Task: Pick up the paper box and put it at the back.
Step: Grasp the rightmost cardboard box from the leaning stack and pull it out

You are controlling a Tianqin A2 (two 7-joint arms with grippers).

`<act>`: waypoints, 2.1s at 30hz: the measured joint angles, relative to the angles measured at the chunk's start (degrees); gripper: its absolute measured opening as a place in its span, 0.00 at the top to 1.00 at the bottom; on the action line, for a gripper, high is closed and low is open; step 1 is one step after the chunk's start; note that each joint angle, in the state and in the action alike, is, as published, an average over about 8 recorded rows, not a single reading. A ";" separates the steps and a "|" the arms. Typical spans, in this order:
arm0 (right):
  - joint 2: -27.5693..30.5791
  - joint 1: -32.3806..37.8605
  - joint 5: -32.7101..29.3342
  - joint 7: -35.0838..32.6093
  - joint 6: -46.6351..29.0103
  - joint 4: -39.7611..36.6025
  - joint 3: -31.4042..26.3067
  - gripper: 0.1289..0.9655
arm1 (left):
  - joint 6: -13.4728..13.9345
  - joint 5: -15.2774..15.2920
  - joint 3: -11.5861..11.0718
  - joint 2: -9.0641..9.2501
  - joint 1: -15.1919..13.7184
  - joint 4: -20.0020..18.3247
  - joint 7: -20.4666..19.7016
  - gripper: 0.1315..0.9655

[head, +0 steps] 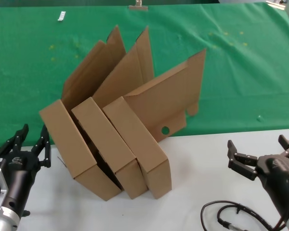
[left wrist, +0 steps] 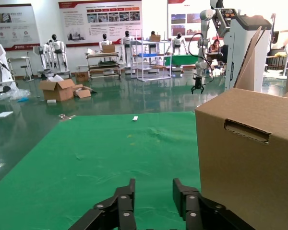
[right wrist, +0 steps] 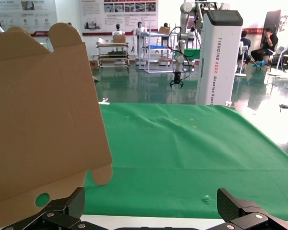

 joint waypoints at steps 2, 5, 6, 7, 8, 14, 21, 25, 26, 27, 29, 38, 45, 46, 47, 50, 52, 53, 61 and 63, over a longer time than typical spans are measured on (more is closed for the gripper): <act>0.00 0.00 0.00 0.00 0.00 0.00 0.00 0.00 | 0.00 0.00 0.00 0.00 0.00 0.00 0.00 0.73; 0.00 0.00 0.00 0.00 0.00 0.00 0.00 0.00 | 0.00 0.00 0.00 0.00 0.00 0.00 0.00 0.80; 0.00 0.00 0.00 0.00 0.00 0.00 0.00 0.00 | 0.00 0.00 0.00 0.00 0.00 0.00 0.00 0.83; 0.00 0.00 0.00 0.00 0.00 0.00 0.00 0.00 | 0.00 0.00 0.00 0.00 0.00 0.00 0.00 0.83; 0.00 0.00 0.00 0.00 0.00 0.00 0.00 0.00 | 0.00 0.00 0.00 0.00 0.00 0.00 0.00 0.83; 0.00 0.00 0.00 0.00 0.00 0.00 0.00 0.00 | 0.00 0.00 0.00 0.00 0.00 0.00 0.00 0.88; 0.00 0.00 0.00 0.00 0.00 0.00 0.00 0.00 | 0.00 0.00 0.00 0.00 0.00 0.00 0.00 0.95; 0.00 0.00 0.00 0.00 0.00 0.00 0.00 0.00 | 0.00 0.00 0.00 0.00 0.00 0.00 0.00 0.97; 0.00 0.00 0.00 0.00 0.00 0.00 0.00 0.00 | 0.00 0.00 0.00 0.00 0.00 0.00 0.00 0.98; 0.00 0.00 0.00 0.00 0.00 0.00 0.00 0.00 | 0.00 0.00 0.00 0.00 0.00 0.00 0.00 0.98; 0.00 0.00 0.00 0.00 0.00 0.00 0.00 0.00 | 0.00 0.00 0.00 0.00 0.00 0.00 0.00 0.98; 0.01 0.00 0.00 0.00 0.00 0.00 -0.01 0.00 | 0.00 0.00 0.00 0.00 0.00 0.00 0.00 0.91; 8.30 1.37 2.57 1.67 1.22 0.19 -5.10 0.00 | 0.00 0.00 0.00 0.00 0.00 0.00 0.00 0.80; 10.63 1.86 3.27 2.12 1.49 0.19 -6.58 0.00 | 0.00 0.00 0.00 0.00 0.00 0.00 0.00 0.80; 12.78 2.38 3.94 2.55 1.64 0.15 -7.98 0.00 | 0.00 0.00 0.00 0.00 0.00 0.00 0.00 0.80; 18.39 4.18 5.79 3.10 -0.24 -0.27 -10.97 0.00 | 0.00 0.00 0.00 0.00 0.00 0.00 0.00 0.78; 21.00 5.57 7.54 2.13 -3.53 -0.74 -11.86 0.00 | 0.00 0.00 0.00 0.00 0.00 0.00 0.00 0.72; 21.95 6.29 8.69 1.20 -5.57 -0.97 -12.14 0.00 | 0.00 0.00 0.00 0.00 0.00 0.00 0.00 0.70; 27.95 14.95 26.60 -13.36 -25.78 -3.17 -21.12 0.00 | 0.00 0.00 0.00 0.00 0.00 0.00 0.00 0.50; 29.04 17.92 31.85 -17.13 -31.05 -4.57 -25.20 0.00 | 0.00 0.00 0.00 0.00 0.00 0.00 0.00 0.43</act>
